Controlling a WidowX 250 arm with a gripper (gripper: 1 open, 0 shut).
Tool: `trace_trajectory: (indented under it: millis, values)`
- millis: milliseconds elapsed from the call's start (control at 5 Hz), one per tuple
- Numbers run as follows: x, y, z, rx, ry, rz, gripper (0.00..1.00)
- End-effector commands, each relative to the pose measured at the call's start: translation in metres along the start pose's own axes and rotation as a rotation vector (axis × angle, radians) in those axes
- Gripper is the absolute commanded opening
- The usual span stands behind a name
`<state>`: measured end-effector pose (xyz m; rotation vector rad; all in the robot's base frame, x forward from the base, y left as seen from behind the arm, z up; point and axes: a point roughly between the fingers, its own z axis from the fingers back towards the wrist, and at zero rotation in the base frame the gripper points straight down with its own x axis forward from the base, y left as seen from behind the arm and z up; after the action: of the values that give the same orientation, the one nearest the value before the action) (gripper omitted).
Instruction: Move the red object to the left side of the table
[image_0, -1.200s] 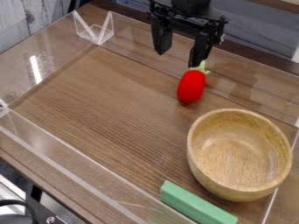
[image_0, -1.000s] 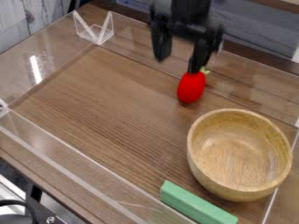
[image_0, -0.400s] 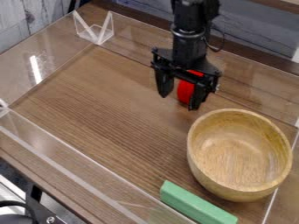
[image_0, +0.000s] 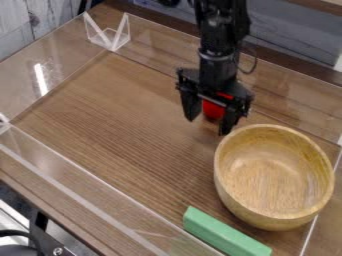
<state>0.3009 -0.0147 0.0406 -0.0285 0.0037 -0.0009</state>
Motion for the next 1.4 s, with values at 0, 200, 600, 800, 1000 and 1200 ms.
trace_trajectory:
  millis: [0,200,600,800,1000,1200]
  values:
    - [0.023,0.001,0.003,-0.002,-0.083,0.009,1.00]
    - [0.035,0.010,0.002,-0.008,-0.097,-0.028,1.00]
    - [0.047,0.024,0.006,-0.023,-0.120,-0.083,1.00]
    - [0.051,0.017,0.016,-0.030,-0.134,-0.047,1.00]
    - [0.057,0.012,0.015,-0.023,-0.132,-0.023,0.00]
    - [0.062,0.009,0.018,-0.018,-0.120,-0.063,0.00]
